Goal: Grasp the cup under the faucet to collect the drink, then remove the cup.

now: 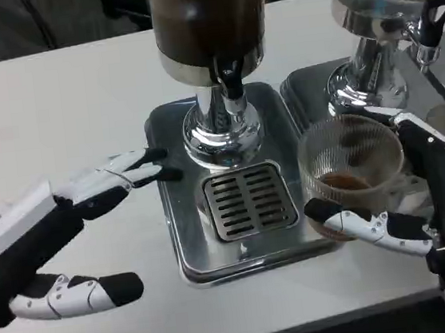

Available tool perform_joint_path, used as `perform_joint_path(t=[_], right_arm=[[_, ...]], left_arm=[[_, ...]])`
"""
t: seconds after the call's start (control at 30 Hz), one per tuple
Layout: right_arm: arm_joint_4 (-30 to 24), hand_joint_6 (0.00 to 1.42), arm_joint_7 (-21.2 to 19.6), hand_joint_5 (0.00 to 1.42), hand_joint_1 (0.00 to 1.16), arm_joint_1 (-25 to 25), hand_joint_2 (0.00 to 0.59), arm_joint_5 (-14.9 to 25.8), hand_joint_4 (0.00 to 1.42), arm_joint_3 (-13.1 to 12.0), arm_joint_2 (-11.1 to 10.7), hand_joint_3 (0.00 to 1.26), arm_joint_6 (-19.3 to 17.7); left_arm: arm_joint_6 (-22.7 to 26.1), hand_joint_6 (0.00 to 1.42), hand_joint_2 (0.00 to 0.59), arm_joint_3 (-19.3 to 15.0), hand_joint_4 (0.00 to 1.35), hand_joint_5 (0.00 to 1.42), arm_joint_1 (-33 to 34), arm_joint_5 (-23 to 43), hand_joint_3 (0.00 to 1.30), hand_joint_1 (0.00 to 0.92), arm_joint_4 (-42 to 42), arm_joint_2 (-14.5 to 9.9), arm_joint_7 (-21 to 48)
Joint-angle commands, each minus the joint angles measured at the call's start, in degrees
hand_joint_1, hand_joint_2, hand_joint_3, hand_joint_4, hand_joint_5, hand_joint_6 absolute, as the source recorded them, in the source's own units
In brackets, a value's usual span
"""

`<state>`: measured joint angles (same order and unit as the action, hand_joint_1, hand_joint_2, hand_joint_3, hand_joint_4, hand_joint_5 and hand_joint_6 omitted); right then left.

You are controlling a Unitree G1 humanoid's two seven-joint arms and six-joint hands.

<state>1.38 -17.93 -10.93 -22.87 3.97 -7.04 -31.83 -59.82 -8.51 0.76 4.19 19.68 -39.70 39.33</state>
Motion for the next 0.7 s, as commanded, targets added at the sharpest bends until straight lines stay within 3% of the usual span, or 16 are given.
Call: perform_joint_path(t=[0.03,0.3,0.7], right_arm=[[-5.35,1.42,0.91,1.2,1.16,-2.26,0.113,2.0,1.05,-1.08,0.71,0.9,-0.22],[-10.48,1.42,3.99,1.2,1.16,-5.89,0.122,3.49,1.05,-1.45,1.0,0.9,1.27],[-15.24,1.42,6.47,1.2,1.16,-10.38,0.127,4.49,1.05,-1.74,1.86,0.91,1.89]], left_arm=[[-2.5,0.04,0.08,0.59,0.0,0.03,-2.53,1.33,0.16,0.0,-2.84,-2.94,-0.01],[-4.33,0.0,0.065,1.05,0.0,0.0,-6.55,2.04,0.0,0.0,-7.95,-5.24,0.04],[-6.5,0.0,0.075,1.22,0.0,0.0,-10.43,2.55,0.0,0.0,-11.5,-7.13,-0.42]])
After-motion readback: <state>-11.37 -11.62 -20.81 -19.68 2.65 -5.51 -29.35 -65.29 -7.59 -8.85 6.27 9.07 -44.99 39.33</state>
